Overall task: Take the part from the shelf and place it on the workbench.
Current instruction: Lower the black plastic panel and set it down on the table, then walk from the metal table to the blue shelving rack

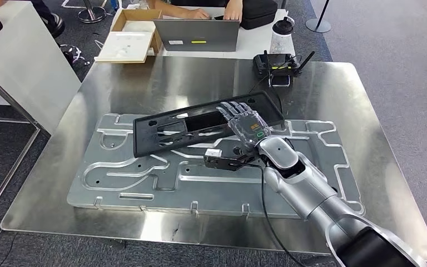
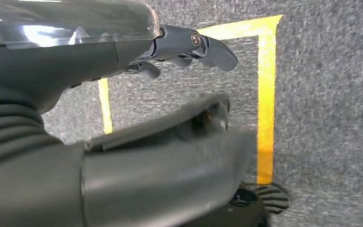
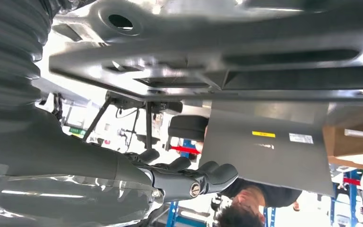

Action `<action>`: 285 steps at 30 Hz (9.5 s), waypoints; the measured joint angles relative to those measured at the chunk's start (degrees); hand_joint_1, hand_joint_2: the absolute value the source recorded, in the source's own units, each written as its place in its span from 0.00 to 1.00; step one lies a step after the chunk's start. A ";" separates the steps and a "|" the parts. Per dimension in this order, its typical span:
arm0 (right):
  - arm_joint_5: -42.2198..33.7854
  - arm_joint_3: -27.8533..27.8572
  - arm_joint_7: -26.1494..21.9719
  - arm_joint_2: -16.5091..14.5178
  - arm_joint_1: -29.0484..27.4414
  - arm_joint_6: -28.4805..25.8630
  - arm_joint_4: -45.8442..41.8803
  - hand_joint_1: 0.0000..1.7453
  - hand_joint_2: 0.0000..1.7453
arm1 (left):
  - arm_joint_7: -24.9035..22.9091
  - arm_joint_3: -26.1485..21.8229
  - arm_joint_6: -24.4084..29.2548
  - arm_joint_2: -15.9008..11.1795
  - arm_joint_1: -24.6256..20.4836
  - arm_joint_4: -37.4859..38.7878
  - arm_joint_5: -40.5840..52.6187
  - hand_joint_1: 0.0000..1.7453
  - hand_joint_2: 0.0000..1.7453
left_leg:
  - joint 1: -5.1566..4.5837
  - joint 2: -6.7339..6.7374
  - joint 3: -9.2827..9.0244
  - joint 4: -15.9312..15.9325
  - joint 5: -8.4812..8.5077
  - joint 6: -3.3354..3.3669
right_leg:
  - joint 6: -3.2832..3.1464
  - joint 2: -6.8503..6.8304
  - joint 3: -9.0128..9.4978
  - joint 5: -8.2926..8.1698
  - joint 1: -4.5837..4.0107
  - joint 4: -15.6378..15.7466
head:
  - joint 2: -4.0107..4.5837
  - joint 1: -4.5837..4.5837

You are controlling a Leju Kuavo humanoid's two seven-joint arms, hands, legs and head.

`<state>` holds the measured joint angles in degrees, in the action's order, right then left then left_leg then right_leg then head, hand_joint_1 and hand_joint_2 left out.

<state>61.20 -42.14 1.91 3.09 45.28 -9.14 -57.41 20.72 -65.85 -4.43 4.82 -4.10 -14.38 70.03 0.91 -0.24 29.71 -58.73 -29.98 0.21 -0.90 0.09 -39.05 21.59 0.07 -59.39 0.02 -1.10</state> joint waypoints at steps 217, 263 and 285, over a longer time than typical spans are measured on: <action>-47.92 40.80 2.99 -6.61 -43.89 10.97 47.00 0.00 0.00 | -5.93 -17.77 4.50 4.53 -0.05 -4.39 -24.19 0.00 0.00 | 0.98 2.24 2.55 0.17 2.65 -0.49 | 2.54 -6.68 11.27 9.01 1.23 2.19 | -0.01 0.54; -48.26 39.89 2.79 -7.11 -43.80 10.23 46.95 0.00 0.00 | -8.96 -18.79 6.21 9.14 0.09 -11.11 -30.41 0.00 0.00 | -0.06 -7.34 3.06 0.95 4.02 -0.35 | 0.28 3.14 8.76 7.75 0.84 0.89 | 0.00 0.59; -49.72 39.92 2.74 -7.84 -43.86 10.35 46.66 0.00 0.00 | -9.17 -18.58 6.76 10.46 0.08 -13.13 -31.42 0.00 0.00 | -0.57 -0.94 0.70 3.00 3.90 2.25 | 1.48 -0.20 2.35 15.73 0.84 -14.43 | 0.00 0.70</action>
<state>11.48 -2.22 4.65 -4.74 1.42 1.21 -10.75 11.55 -84.43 2.33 15.28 -4.03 -27.51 38.61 0.33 -1.18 30.40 -55.73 -26.08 2.46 0.58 -0.11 -36.70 37.32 0.91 -73.82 0.02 -0.39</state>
